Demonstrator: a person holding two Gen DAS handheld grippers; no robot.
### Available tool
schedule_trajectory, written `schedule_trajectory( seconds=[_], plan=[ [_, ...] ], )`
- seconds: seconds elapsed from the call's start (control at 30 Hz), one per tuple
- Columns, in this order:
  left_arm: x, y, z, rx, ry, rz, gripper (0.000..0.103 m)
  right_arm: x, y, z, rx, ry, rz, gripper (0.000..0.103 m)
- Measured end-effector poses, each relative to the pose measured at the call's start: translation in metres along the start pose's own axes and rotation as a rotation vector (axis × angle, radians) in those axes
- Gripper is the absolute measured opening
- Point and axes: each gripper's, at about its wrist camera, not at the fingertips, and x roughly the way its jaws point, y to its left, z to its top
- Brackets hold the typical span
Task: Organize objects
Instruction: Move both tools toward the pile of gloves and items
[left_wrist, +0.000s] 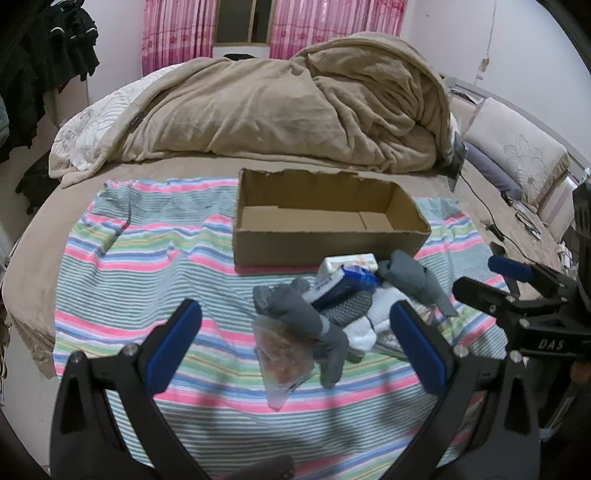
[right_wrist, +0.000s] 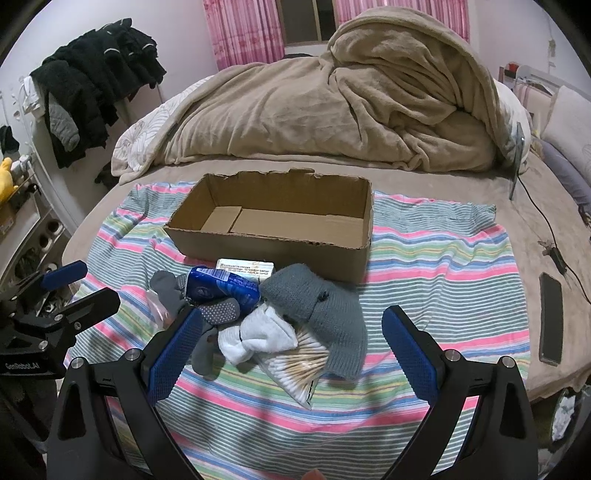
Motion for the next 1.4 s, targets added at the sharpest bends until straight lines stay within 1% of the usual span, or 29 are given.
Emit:
schedule_trajectory(
  seconds=[0.23,0.63,0.83,1.13,1.3,1.4],
  plan=[
    [0.002,0.004,0.000,-0.019,0.010,-0.014,0.102,0.001,0.000,-0.001,0.001,0.002,-0.002,0.099],
    [0.007,0.003,-0.002,-0.001,0.026,0.006,0.102,0.003,0.001,-0.002,0.002,0.005,-0.003,0.099],
    [0.007,0.001,-0.006,0.013,0.041,-0.005,0.102,0.006,0.002,-0.004,0.001,0.011,0.000,0.099],
    [0.008,0.011,-0.009,-0.032,0.047,-0.001,0.102,0.008,0.004,-0.004,0.001,0.028,0.004,0.099],
    [0.009,0.016,-0.011,-0.059,0.055,-0.022,0.102,0.009,0.004,-0.003,-0.002,0.030,0.003,0.099],
    [0.010,0.018,-0.010,-0.060,0.055,-0.018,0.102,0.009,0.005,-0.003,-0.003,0.030,0.003,0.099]
  ],
)
